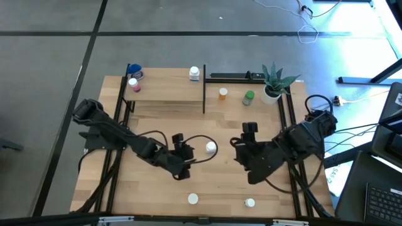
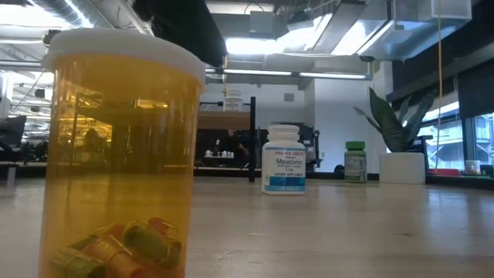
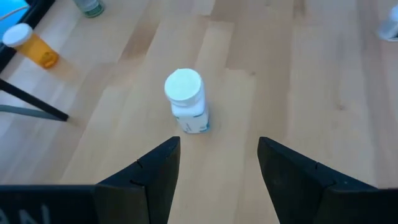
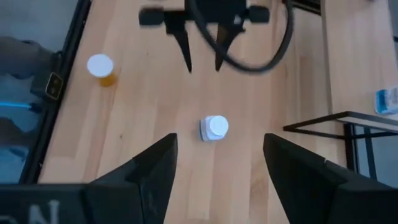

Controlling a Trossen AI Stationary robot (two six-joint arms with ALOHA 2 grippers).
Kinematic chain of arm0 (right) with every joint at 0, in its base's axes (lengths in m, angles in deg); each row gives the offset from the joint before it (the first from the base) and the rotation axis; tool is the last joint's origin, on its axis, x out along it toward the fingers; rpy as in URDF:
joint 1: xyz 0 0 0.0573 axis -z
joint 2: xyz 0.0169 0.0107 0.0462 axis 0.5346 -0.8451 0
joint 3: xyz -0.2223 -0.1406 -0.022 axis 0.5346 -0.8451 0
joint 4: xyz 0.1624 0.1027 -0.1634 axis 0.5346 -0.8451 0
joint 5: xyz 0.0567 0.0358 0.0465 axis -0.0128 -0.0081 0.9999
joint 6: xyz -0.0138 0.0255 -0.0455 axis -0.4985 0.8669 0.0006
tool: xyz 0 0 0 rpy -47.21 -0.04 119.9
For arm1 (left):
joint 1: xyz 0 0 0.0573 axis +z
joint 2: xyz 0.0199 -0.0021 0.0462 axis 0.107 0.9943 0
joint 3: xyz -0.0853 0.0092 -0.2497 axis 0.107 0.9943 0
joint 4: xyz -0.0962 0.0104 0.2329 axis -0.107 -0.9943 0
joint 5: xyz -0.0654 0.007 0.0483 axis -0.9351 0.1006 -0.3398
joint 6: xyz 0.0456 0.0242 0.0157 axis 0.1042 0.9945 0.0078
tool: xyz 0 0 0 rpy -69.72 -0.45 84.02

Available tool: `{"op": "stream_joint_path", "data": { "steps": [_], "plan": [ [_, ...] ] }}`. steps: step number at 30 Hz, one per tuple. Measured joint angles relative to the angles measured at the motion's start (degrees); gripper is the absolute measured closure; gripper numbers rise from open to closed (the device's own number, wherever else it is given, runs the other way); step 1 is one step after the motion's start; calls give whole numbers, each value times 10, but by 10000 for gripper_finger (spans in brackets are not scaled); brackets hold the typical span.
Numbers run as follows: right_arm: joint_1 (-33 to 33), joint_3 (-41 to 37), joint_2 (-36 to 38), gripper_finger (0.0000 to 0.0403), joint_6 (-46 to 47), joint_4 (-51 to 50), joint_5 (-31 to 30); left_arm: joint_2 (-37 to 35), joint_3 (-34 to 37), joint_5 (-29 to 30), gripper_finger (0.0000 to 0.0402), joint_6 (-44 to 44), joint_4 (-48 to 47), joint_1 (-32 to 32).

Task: Pick and place medicine bottles onto shelf by color
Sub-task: Put the white pill bottle on the shelf

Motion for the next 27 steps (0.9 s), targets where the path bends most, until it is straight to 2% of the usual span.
{"op": "stream_joint_path", "data": {
  "steps": [3, 16, 20, 27],
  "plan": [
    [-13, 0, 6, 163, 12, 0, -18, 15, 0, -6, 192, -1, 20, 17],
    [-24, 0, 10, 163, 8, -1, -18, 78, 0, -57, 192, 44, 126, 91],
    [-24, 0, 10, 163, 9, -1, -18, 79, 0, -101, 192, 50, 139, 112],
    [-24, 0, 10, 163, 7, 0, -18, 79, 0, -106, 192, 61, 137, 120]
  ]
}}
